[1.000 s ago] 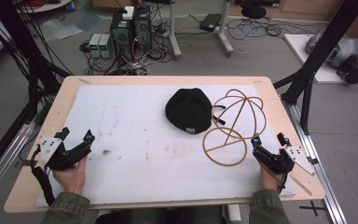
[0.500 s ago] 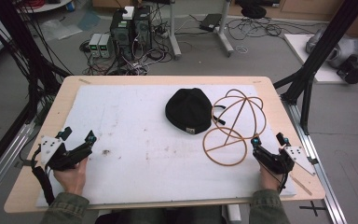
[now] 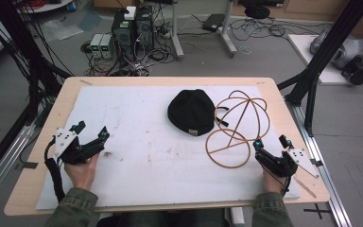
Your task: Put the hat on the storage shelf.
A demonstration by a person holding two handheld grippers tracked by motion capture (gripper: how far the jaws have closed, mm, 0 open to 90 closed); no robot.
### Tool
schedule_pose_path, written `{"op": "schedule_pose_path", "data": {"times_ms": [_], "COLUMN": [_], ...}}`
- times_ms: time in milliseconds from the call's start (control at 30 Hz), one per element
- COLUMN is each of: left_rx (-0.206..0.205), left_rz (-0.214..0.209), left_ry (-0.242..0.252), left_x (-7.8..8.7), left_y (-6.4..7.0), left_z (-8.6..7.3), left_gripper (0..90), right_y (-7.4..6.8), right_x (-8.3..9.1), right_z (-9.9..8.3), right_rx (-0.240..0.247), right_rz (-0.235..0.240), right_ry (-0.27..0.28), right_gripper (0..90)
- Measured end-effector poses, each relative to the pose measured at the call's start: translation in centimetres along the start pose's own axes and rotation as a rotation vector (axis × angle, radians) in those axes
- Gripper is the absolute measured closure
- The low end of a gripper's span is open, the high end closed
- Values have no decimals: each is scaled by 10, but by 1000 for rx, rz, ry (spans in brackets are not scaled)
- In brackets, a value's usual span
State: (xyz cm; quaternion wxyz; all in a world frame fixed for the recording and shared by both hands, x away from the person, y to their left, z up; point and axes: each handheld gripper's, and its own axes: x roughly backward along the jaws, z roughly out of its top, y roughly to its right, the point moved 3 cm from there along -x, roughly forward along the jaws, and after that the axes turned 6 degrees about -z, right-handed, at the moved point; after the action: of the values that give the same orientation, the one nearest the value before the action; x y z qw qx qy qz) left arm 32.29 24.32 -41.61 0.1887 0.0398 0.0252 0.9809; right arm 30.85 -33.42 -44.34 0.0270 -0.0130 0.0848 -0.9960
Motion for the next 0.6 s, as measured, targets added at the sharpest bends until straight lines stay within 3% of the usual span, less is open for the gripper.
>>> {"op": "schedule_pose_path", "data": {"times_ms": [333,400,600], "left_rx": [-19,-24,-29], "left_rz": [-34,-38,-59], "left_ry": [-44,-91,-121], "left_x": [-22,-35,-52], "left_y": [3,5,9], "left_z": [8,10,10], "left_gripper": [175,178,178], "right_y": [2,2,2], "right_x": [-1,-1,-2], "right_z": [0,0,-1], "right_rx": [1,1,2], "right_rz": [-7,-12,-10], "right_ry": [4,-1,-1], "right_gripper": [52,51,52]}}
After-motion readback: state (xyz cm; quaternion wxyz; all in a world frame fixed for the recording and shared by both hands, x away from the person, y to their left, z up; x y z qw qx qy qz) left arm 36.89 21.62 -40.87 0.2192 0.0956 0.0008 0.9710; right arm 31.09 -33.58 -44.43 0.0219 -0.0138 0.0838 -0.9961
